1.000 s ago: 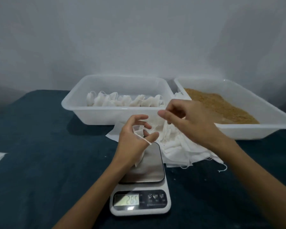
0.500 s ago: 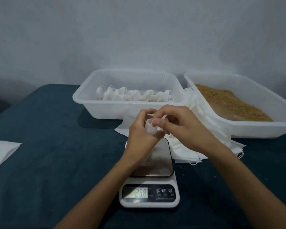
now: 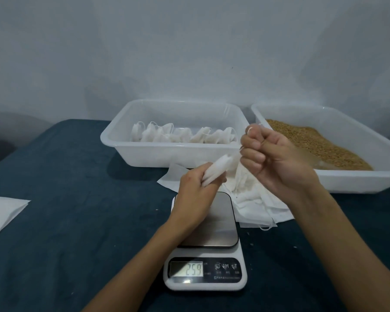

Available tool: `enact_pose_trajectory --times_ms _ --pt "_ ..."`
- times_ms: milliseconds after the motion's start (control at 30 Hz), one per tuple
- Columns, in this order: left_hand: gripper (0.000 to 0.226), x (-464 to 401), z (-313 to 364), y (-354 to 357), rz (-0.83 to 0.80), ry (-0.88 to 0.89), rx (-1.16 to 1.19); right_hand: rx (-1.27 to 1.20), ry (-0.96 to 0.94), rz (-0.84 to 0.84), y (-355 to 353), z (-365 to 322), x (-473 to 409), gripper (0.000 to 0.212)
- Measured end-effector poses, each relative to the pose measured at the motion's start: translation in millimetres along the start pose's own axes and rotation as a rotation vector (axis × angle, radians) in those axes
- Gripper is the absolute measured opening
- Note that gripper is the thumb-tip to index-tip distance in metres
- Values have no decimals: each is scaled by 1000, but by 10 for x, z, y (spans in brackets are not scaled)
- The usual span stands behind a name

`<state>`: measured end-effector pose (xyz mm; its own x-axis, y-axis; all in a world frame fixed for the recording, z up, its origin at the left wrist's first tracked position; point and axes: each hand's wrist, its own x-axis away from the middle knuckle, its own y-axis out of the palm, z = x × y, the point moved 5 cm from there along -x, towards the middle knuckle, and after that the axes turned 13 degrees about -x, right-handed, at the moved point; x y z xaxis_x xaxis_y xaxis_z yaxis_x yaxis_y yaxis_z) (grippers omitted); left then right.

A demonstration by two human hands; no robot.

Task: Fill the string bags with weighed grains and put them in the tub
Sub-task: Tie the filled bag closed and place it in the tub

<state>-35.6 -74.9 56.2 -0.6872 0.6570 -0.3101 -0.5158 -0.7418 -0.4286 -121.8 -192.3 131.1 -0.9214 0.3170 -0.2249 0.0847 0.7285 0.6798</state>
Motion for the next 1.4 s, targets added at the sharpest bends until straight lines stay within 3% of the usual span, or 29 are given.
enact_pose_trajectory --times_ms 233,300,367,467,567,667,867,1000,1067,1167,1200,1233,1300,1400 --pt "34 30 105 24 -25 105 -111 -522 9 335 -549 74 -121 24" --pt "34 37 111 -7 -15 130 -138 -565 17 365 -659 171 -122 24" --pt "33 36 132 -54 -18 139 -138 -529 35 287 -694 181 -149 16" --pt "29 12 159 -154 -2 104 -102 -269 31 126 -685 89 -160 14" --pt "32 -141 172 -329 55 37 -77 -41 -38 133 -790 23 -116 28" --pt "40 -563 147 -557 138 -97 -100 -51 -76 177 -895 -32 -65 31" --pt "20 -1709 -179 -545 7 -270 -435 -118 -108 150 -886 -148 -47 32" --pt "33 -1982 -320 -437 -170 -300 -714 -121 -72 133 -894 -82 -56 33" --pt "43 -1969 -290 -454 -117 -243 -787 -124 -60 124 -890 -76 -60 33" --pt "18 -1640 -55 -531 198 52 -780 -139 -59 121 -894 -83 -57 33" --pt "10 -1462 -11 -532 250 137 -757 -143 -60 123 -893 -82 -57 34" --pt "17 -1275 11 -519 250 182 -747 -144 -60 126 -888 -79 -58 34" --pt "35 -935 -63 -444 121 187 -782 -138 -53 127 -872 -65 -58 34" --pt "48 -628 -316 -245 -140 74 -1031 -121 -39 132 -853 -51 -54 33"
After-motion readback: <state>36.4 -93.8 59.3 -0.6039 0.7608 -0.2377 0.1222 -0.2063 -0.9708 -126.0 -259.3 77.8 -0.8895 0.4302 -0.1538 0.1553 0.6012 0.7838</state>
